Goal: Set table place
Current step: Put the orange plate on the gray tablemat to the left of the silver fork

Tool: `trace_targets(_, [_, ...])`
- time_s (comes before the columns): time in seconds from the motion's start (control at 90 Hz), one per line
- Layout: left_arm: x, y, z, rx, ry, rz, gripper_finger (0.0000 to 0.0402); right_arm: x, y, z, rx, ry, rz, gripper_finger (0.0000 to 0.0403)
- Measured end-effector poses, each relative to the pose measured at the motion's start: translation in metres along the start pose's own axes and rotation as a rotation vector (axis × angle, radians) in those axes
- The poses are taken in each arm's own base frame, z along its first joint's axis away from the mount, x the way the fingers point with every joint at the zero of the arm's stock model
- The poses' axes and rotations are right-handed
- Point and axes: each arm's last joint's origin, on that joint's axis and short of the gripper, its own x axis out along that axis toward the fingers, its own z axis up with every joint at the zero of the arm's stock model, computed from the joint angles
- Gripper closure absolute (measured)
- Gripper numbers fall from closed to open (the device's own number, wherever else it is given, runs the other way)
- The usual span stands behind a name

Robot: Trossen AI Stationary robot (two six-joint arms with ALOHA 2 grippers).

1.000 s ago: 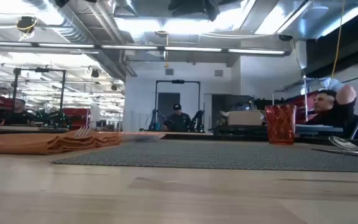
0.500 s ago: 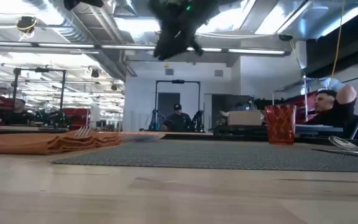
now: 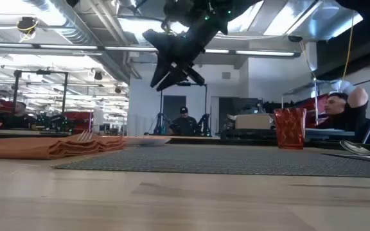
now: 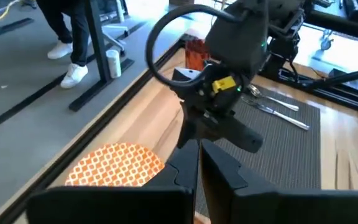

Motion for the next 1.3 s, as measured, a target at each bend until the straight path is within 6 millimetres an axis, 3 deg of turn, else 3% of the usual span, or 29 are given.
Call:
trace_targets(0.511, [0.000, 0.000, -0.002, -0.020, 0.024, 0.003, 0.0402, 0.033, -0.034, 0.002, 0.197, 0.042, -0.052, 0.0322])
trace_targets(0.7, [0.000, 0.000, -0.004, -0.037, 0.039, 0.005, 0.0402, 0.048, -0.040, -0.006, 0.269, 0.093, -0.057, 0.0276])
trace_targets(0.889, [0.000, 0.000, -0.004, -0.037, 0.038, 0.005, 0.0402, 0.048, -0.042, -0.007, 0.289, 0.075, -0.112, 0.0230])
trace_targets(1.111, [0.000, 0.000, -0.004, -0.037, 0.038, 0.005, 0.0402, 0.054, -0.059, -0.009, 0.389, 0.117, -0.182, 0.0221])
trace_targets(1.3, [0.000, 0.001, -0.004, -0.037, 0.045, 0.006, 0.0402, 0.072, -0.070, -0.010, 0.496, 0.107, -0.163, 0.0221])
